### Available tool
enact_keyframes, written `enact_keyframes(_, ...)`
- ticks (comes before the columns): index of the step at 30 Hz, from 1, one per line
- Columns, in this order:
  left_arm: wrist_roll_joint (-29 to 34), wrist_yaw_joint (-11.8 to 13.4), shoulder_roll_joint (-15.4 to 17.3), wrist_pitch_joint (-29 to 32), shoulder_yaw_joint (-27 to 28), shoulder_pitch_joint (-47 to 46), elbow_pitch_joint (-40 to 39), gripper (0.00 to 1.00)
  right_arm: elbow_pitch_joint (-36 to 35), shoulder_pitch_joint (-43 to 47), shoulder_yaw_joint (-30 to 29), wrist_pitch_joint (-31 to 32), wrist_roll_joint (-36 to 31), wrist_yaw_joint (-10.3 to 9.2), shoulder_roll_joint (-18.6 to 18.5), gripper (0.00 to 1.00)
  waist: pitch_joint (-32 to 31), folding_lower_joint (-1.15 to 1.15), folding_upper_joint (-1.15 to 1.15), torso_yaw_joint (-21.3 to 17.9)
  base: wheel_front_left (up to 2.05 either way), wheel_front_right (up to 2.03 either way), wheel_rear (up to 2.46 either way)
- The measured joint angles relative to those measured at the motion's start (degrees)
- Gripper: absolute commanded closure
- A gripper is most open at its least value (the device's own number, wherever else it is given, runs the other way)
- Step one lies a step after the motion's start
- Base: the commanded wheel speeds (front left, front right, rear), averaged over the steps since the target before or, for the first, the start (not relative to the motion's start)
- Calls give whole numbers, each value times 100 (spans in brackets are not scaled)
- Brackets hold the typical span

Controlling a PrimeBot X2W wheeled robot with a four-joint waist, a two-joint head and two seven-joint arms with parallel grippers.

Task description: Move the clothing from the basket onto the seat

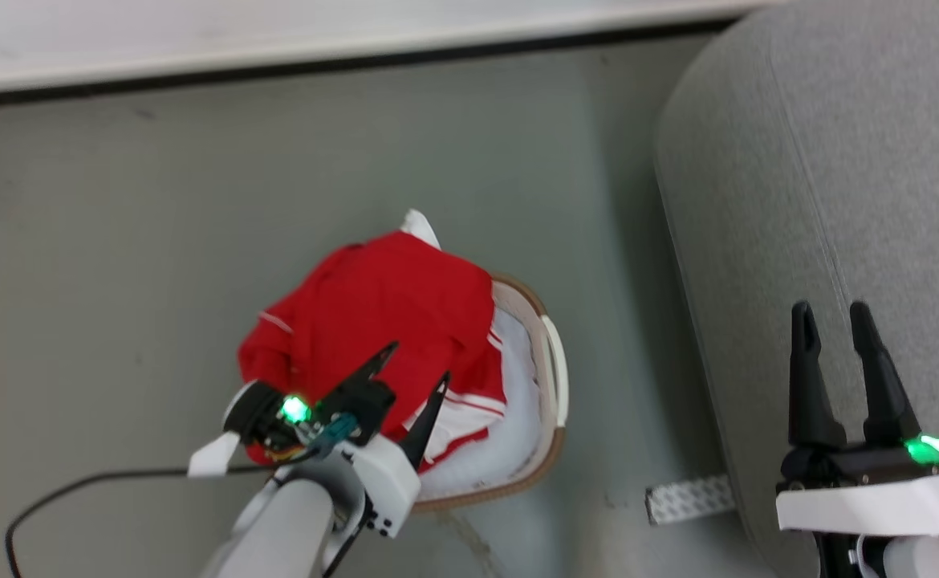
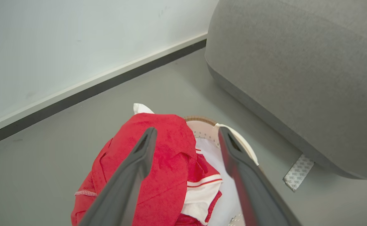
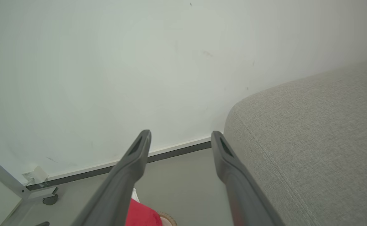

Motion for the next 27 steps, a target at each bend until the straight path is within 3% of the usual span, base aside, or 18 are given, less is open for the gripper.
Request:
enact_keyframes(12, 858, -37, 476, 1101, -782, -1450, 1515, 0, -452, -673, 225, 1, 526, 0, -8, 0, 1757, 0, 0, -780, 0, 0, 0)
enact_keyframes(22, 1211, 611, 777, 1269, -898, -2114, 2142, 0, -697, -851, 332, 1, 669, 0, -4, 0, 2725, -1, 0, -1164, 0, 0, 0)
enact_keyframes(27, 1157, 694, 725, 1023, -887, -2248, 2350, 0, -725, -874, 383, 1, 577, 0, -4, 0, 2902, -1, 0, -1138, 0, 0, 0)
